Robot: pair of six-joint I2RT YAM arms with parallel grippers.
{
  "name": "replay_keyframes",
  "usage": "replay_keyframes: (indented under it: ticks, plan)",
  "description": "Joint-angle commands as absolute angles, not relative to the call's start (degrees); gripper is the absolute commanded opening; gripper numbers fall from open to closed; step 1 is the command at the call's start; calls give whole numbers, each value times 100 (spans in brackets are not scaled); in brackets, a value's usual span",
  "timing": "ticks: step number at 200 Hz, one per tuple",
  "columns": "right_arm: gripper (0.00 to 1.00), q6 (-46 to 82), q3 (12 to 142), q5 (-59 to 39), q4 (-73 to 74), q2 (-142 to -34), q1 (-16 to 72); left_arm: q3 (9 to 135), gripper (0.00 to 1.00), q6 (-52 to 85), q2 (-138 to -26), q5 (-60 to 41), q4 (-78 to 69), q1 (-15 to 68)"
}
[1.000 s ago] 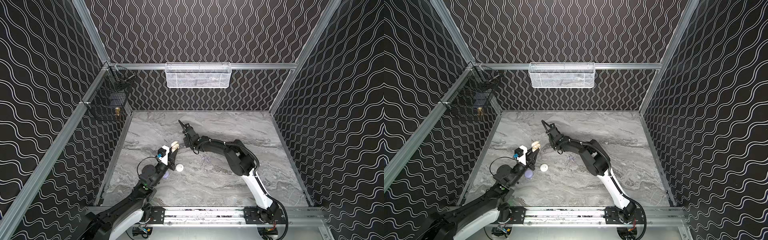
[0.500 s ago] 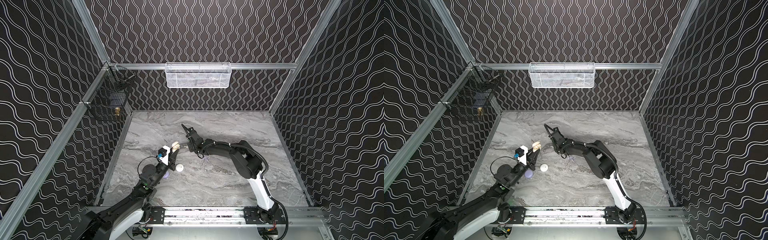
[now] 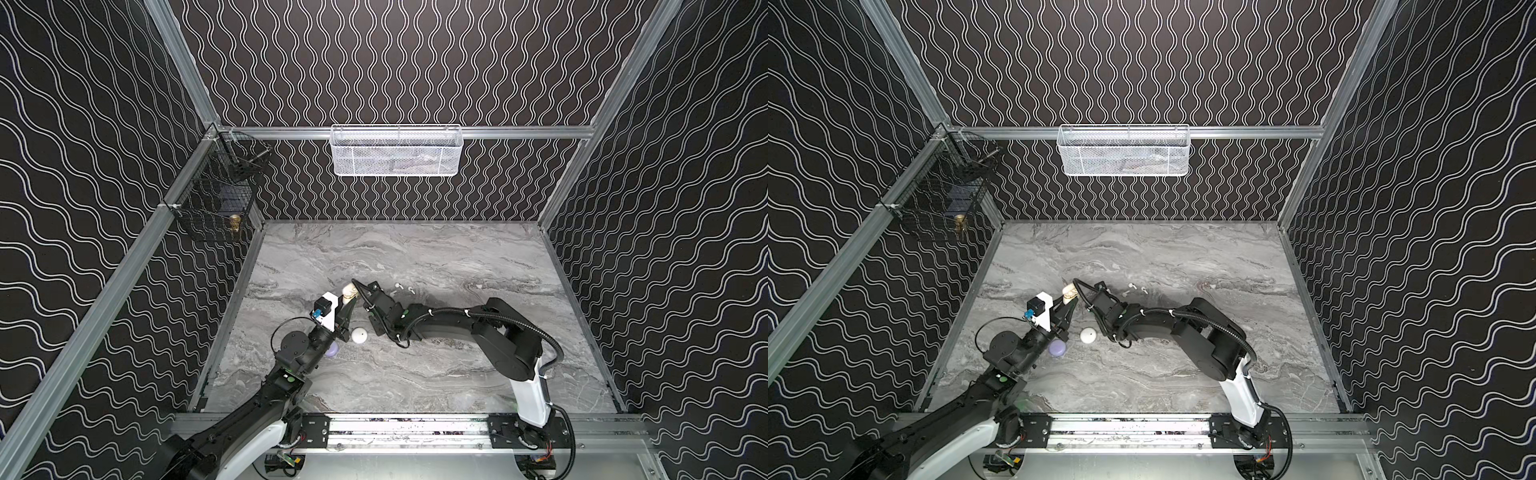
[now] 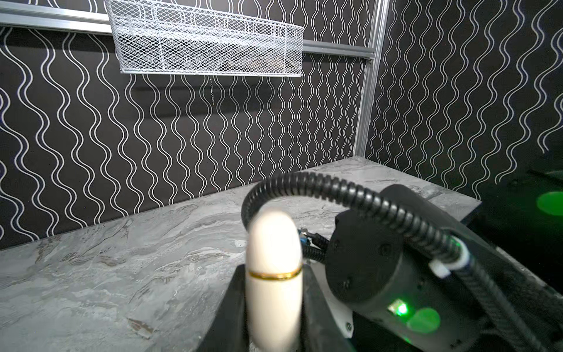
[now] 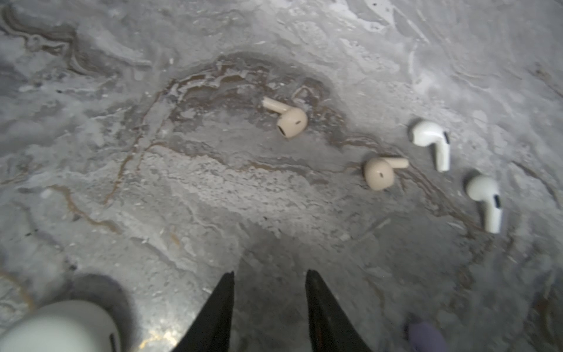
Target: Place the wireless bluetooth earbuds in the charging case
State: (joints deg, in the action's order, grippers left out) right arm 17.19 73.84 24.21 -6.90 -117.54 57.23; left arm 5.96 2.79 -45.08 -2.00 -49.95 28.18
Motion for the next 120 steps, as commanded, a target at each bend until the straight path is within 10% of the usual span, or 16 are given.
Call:
replay_keyframes:
  ticks: [1, 120]
  plan:
    - [48, 2065, 7321, 2920, -692, -11601, 5713, 611, 0, 176, -4491, -153, -5014, 2814]
    - [50, 2100, 7964, 2242, -675, -12332, 5129, 711, 0, 186, -4767, -299, -5148, 2816]
